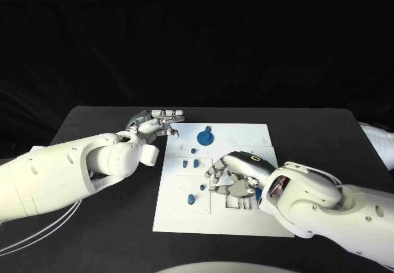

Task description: Assemble the parts on the task board

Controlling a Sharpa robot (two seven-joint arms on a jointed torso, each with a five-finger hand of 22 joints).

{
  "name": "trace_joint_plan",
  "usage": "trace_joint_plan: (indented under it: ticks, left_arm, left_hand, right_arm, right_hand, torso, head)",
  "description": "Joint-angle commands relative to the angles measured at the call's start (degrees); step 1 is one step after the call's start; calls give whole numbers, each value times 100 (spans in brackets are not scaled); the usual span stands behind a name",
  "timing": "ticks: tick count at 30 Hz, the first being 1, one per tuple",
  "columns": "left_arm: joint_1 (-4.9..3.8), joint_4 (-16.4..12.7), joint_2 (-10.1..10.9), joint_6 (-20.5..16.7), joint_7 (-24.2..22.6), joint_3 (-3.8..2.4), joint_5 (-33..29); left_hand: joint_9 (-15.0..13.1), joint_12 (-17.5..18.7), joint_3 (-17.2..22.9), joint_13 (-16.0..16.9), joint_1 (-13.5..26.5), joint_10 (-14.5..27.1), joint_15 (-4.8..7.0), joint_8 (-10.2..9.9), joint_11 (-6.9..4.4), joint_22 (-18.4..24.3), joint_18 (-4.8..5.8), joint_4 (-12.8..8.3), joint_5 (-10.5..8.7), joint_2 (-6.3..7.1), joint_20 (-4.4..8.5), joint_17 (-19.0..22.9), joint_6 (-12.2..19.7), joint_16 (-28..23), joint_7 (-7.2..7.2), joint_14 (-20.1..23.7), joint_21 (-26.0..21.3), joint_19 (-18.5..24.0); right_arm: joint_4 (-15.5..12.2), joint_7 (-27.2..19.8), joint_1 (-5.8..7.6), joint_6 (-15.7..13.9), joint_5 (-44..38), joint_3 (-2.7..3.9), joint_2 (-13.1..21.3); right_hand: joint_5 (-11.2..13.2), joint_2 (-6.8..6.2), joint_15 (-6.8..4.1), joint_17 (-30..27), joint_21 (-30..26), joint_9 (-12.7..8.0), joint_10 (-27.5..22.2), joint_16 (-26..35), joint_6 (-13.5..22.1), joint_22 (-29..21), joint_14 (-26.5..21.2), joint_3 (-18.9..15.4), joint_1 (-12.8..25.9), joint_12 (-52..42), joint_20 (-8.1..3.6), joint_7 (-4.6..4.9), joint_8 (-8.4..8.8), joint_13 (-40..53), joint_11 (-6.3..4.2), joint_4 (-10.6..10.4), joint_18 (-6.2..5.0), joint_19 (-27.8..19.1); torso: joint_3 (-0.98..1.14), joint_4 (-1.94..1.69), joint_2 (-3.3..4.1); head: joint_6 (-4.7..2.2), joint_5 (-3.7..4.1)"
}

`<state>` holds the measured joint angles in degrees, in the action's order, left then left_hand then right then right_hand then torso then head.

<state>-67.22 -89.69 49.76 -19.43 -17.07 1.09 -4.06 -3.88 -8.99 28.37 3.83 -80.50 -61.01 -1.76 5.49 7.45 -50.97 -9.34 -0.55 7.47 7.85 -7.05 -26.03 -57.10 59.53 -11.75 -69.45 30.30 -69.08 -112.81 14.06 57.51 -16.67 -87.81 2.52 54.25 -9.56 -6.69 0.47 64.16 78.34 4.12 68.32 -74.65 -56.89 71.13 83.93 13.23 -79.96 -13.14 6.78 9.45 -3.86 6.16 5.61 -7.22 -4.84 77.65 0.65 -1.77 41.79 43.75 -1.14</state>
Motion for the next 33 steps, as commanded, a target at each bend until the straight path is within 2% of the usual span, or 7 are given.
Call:
trace_joint_plan:
  ticks: [1, 4, 6, 10, 14, 20, 33]
  left_arm:
    - [6, -13, 4, 109, -17, -3, 21]
    - [10, -21, 12, 113, -14, -2, 21]
    - [12, -24, 16, 115, -10, -1, 21]
    - [17, -19, 18, 119, -11, 0, 21]
    - [24, -12, 11, 132, -12, 2, 21]
    - [39, -3, -1, 148, -10, 3, 21]
    - [52, -5, 19, 158, -5, 4, 21]
  left_hand:
    - [2, -38, -15, -2, 46, 53, -6, 14, -1, -7, -100, -20, -8, -2, -1, 6, 23, 26, 0, 50, -5, 29]
    - [2, -38, -15, -2, 46, 53, -6, 14, -1, -7, -100, -20, -8, -2, -1, 6, 23, 26, 0, 50, -5, 29]
    - [2, -38, -15, -2, 46, 53, -6, 14, -1, -7, -100, -20, -8, -2, -1, 6, 23, 26, 0, 50, -5, 29]
    - [1, -51, -21, -2, 52, 67, -7, 20, 1, -8, -101, -28, -10, -2, -4, 11, 32, 33, -2, 55, -4, 33]
    - [1, -51, -21, -2, 52, 67, -7, 20, 1, -8, -101, -28, -10, -2, -4, 11, 32, 33, -2, 55, -4, 33]
    - [1, -51, -21, -2, 52, 67, -7, 20, 1, -8, -101, -28, -10, -2, -4, 11, 32, 33, -2, 55, -4, 33]
    - [1, -56, -27, -2, 59, 75, -9, 22, 3, -8, -101, -29, -11, -1, -6, 14, 38, 35, -4, 57, -4, 35]
  right_arm:
    - [-174, 383, 69, -159, 761, 4, 388]
    - [-279, 805, 111, -103, 950, -20, 826]
    - [-334, 1022, 110, -83, 1062, -66, 1056]
    - [-405, 1278, 71, -111, 1093, -111, 1287]
    - [-451, 1595, 25, -112, 863, -141, 1422]
    - [-480, 1969, -14, 62, 380, -156, 1473]
    - [-432, 2281, -132, 470, -154, -162, 1322]
  right_hand:
    - [-62, -41, -131, 249, 243, 35, 706, -193, -144, 363, 246, -154, 222, -368, -95, -112, -119, 232, -230, -142, 122, 258]
    - [-317, -14, -259, 302, 438, 70, 1291, -259, -283, 657, 275, -386, 550, -1165, -231, -247, -232, 938, -371, -405, 190, 456]
    - [-669, 27, -332, 433, 542, 94, 1622, -364, -338, 813, 301, -590, 645, -3439, -324, -311, -323, 3405, -440, -531, 226, 552]
    - [-738, 240, -328, 693, 648, 136, 1229, -572, -235, 986, 321, -1043, 437, -5323, -290, -306, -530, 5634, -444, -671, 269, 636]
    - [-729, 274, -310, 894, 699, 196, 1310, -700, -276, 1074, 350, -1268, 472, -5758, -310, -321, -674, 6197, -421, -787, 281, 690]
    - [-739, 326, -325, 1230, 714, 282, 1461, -894, -293, 1102, 397, -1535, 612, -6184, -318, -355, -822, 6733, -443, -927, 287, 708]
    - [-737, 396, -347, 1353, 735, 425, 1470, -972, -304, 1145, 405, -1850, 810, -6259, -337, -396, -1000, 6905, -473, -942, 296, 737]
  torso:
    - [-10, 50, -34]
    - [-17, 90, -54]
    - [-20, 116, -67]
    - [-12, 159, -85]
    - [-9, 190, -105]
    - [-13, 163, -121]
    - [-15, 185, -109]
  head:
    - [-43, 131]
    - [-65, 181]
    - [-73, 213]
    - [-72, 216]
    - [-63, 208]
    - [-46, 243]
    - [-36, 212]
